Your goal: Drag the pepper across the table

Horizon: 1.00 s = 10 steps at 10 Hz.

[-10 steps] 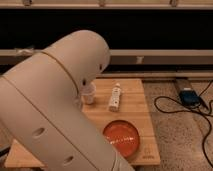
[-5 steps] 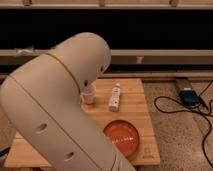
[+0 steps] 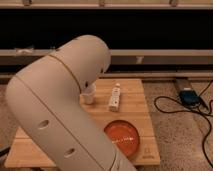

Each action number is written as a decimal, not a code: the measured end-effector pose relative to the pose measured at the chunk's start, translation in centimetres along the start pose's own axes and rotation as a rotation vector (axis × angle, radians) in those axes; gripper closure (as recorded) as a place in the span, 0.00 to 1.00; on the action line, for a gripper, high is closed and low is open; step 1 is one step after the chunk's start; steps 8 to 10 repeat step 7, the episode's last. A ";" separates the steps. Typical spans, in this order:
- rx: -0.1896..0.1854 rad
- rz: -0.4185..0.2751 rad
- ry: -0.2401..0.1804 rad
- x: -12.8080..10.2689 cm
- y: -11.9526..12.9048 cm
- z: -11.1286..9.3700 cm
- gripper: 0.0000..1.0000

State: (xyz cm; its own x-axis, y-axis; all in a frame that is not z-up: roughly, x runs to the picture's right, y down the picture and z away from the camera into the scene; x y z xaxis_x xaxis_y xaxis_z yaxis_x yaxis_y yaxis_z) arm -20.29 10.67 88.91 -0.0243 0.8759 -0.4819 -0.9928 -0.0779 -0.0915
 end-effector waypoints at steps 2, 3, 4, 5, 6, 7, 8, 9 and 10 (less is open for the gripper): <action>-0.010 -0.012 -0.002 -0.3 0.2 0.0 0.20; -0.024 -0.024 -0.005 -0.5 0.0 -0.2 0.20; -0.038 -0.032 -0.007 -0.6 -0.2 -0.4 0.20; -0.040 -0.037 -0.010 -0.6 -0.3 -0.5 0.20; -0.042 -0.037 -0.009 -0.6 -0.1 -0.5 0.20; -0.042 -0.039 -0.008 -0.5 0.0 -0.4 0.20; -0.042 -0.039 -0.008 -0.5 0.0 -0.4 0.20; -0.042 -0.039 -0.008 -0.5 0.0 -0.4 0.20; -0.042 -0.039 -0.008 -0.5 0.0 -0.4 0.20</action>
